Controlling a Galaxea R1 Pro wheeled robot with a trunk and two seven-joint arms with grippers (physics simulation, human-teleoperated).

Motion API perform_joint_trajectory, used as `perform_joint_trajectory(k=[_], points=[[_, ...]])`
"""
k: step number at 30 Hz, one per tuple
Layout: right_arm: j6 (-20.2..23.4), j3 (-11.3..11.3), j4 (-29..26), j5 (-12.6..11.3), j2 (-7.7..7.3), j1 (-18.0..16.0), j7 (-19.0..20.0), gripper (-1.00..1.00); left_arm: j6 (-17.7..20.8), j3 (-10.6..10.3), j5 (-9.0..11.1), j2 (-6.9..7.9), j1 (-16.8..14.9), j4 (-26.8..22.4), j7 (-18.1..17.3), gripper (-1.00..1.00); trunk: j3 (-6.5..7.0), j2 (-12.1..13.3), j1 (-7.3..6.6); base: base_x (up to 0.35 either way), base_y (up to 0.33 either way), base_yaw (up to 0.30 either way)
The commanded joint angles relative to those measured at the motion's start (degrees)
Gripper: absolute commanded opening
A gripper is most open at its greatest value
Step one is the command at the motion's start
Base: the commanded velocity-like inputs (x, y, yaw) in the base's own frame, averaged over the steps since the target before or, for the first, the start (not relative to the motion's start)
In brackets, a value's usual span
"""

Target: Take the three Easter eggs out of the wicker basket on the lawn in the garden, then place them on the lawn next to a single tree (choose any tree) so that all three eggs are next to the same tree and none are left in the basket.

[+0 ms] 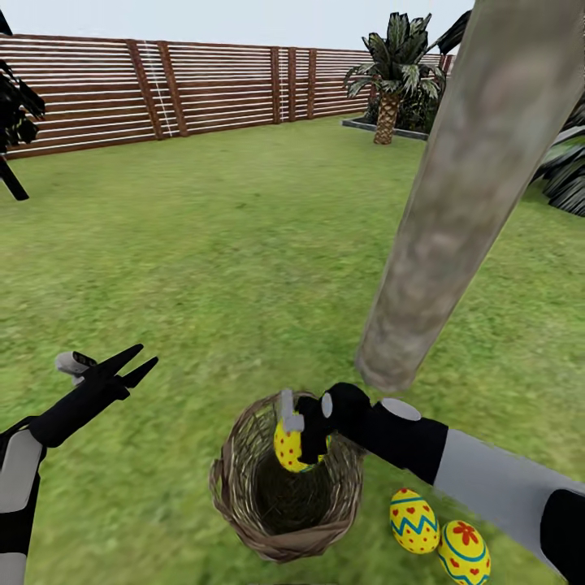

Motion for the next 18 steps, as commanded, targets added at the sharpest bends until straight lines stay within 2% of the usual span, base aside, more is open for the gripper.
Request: perform_joint_trajectory(k=[1,3,6,8,11,14,16,18], points=[[0.11,-2.54,-0.31,0.67,-0.09,-0.05,2.83,-1.0,0.25,0.03,-0.05,-0.01,-0.03,0.02,-0.14,1.0,0.14,0.4,-0.23,0.0,0.0,0.0],[0.13,-7.63,-0.52,1.12,-0.29,-0.05,6.99,-1.0,0.25,0.03,-0.05,-0.02,-0.03,-0.01,-0.14,1.0,0.5,1.2,-0.67,0.0,0.0,0.0],[0.13,-10.63,-0.99,1.24,-0.5,-0.05,10.53,-1.0,0.25,0.03,-0.07,0.02,-0.03,-0.02,-0.14,1.0,1.04,2.4,-1.33,0.0,0.0,0.0],[0.13,-12.81,-2.16,1.25,-1.29,-0.05,12.29,-1.0,0.25,0.03,-0.05,0.03,-0.03,-0.02,-0.14,1.0,1.39,3.21,-1.77,0.0,0.0,0.0],[0.15,-18.12,-5.4,1.24,-4.6,-0.05,16.37,-1.0,0.25,0.03,-0.08,0.02,-0.03,-0.01,-0.14,1.0,1.93,4.41,-2.43,0.0,0.0,0.0],[0.15,-25.76,-7.91,1.24,-8.45,-0.05,22.93,-1.0,0.24,0.03,-0.09,-0.03,-0.03,-0.02,-0.14,1.0,2.47,5.61,-3.09,0.0,0.0,0.0],[0.27,-30.24,-8.21,1.18,-9.52,-0.05,24.3,-1.0,0.23,0.03,-0.08,-0.05,-0.03,-0.02,-0.14,1.0,2.83,6.41,-3.53,0.0,0.0,0.0],[1.83,-33.45,-8.33,1.17,-10.1,-0.05,24.64,-1.0,0.24,0.03,-0.04,-0.1,-0.03,-0.02,-0.14,1.0,3.19,7.22,-3.96,0.0,0.0,0.0]])
